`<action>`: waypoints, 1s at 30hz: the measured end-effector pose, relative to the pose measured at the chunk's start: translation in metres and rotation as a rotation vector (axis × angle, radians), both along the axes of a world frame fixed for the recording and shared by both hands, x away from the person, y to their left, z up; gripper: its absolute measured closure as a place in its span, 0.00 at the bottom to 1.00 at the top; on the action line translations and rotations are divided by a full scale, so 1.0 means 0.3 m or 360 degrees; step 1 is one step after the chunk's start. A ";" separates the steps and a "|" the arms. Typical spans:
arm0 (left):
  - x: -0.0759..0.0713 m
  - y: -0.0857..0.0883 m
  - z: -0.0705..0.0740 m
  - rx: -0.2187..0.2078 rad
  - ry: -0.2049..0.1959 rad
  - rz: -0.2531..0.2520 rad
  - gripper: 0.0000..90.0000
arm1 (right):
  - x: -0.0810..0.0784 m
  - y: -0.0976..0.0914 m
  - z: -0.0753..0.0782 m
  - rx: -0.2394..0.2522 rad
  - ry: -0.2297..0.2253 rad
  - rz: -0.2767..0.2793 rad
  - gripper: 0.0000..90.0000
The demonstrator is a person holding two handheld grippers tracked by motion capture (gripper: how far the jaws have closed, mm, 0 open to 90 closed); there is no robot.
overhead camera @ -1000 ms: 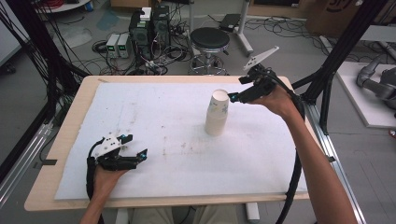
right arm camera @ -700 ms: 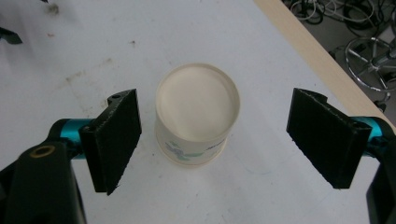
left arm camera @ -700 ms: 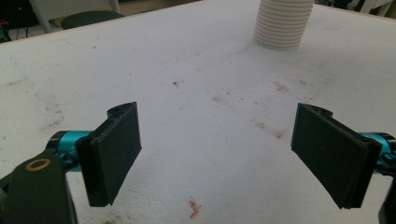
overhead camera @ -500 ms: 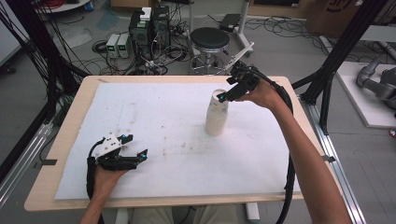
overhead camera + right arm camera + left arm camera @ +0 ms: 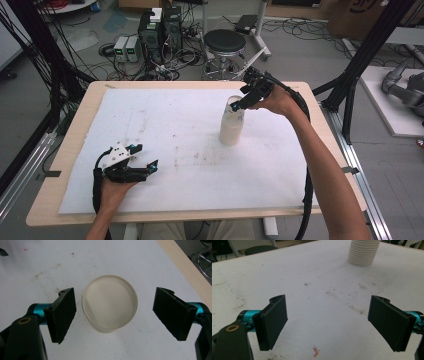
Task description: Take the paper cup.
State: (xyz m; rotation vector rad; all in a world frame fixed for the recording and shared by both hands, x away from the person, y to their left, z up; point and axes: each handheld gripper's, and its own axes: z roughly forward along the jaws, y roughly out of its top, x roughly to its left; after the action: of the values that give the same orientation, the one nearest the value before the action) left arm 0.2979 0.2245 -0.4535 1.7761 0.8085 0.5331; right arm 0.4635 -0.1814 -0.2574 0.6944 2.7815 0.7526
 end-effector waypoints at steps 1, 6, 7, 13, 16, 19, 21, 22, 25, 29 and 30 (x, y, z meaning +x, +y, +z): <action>0.000 0.000 0.000 0.0001 0.0001 0.0000 0.18 | 0.001 0.000 -0.001 0.0004 0.0007 -0.0007 0.22; 0.000 0.000 0.000 0.0001 0.0001 0.0001 0.18 | 0.006 0.001 -0.006 -0.0006 0.0040 0.0008 0.29; 0.000 0.000 0.000 0.0001 0.0001 0.0001 0.18 | 0.008 0.001 -0.007 -0.0005 0.0036 0.0018 0.30; 0.001 0.000 0.000 0.0002 0.0003 0.0004 0.18 | 0.010 0.007 -0.009 -0.0010 0.0046 0.0048 0.41; 0.001 0.000 0.000 0.0008 0.0004 0.0001 0.18 | 0.007 0.006 -0.008 -0.0009 0.0060 0.0043 0.42; 0.001 -0.001 0.000 0.0010 0.0004 0.0003 0.18 | 0.008 0.004 -0.008 -0.0006 0.0053 0.0051 0.42; 0.001 -0.001 0.000 0.0010 0.0004 0.0003 0.18 | 0.007 0.003 -0.007 -0.0003 0.0058 0.0052 0.42; 0.001 -0.001 0.000 0.0010 0.0004 0.0003 0.18 | 0.007 0.003 -0.007 -0.0005 0.0059 0.0052 0.42; 0.001 -0.001 0.000 0.0010 0.0004 0.0003 0.18 | 0.006 0.002 -0.006 -0.0003 0.0068 0.0052 0.42; 0.001 -0.002 0.000 0.0006 0.0006 0.0004 0.18 | 0.003 0.001 -0.004 0.0001 0.0066 0.0049 0.42; 0.001 -0.002 0.000 0.0009 0.0006 0.0003 0.18 | 0.002 0.001 -0.003 0.0002 0.0069 0.0044 0.42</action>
State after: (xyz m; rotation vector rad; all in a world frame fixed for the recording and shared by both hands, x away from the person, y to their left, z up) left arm 0.2982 0.2239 -0.4535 1.7821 0.8122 0.5342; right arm 0.4641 -0.1812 -0.2585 0.6821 2.8355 0.7537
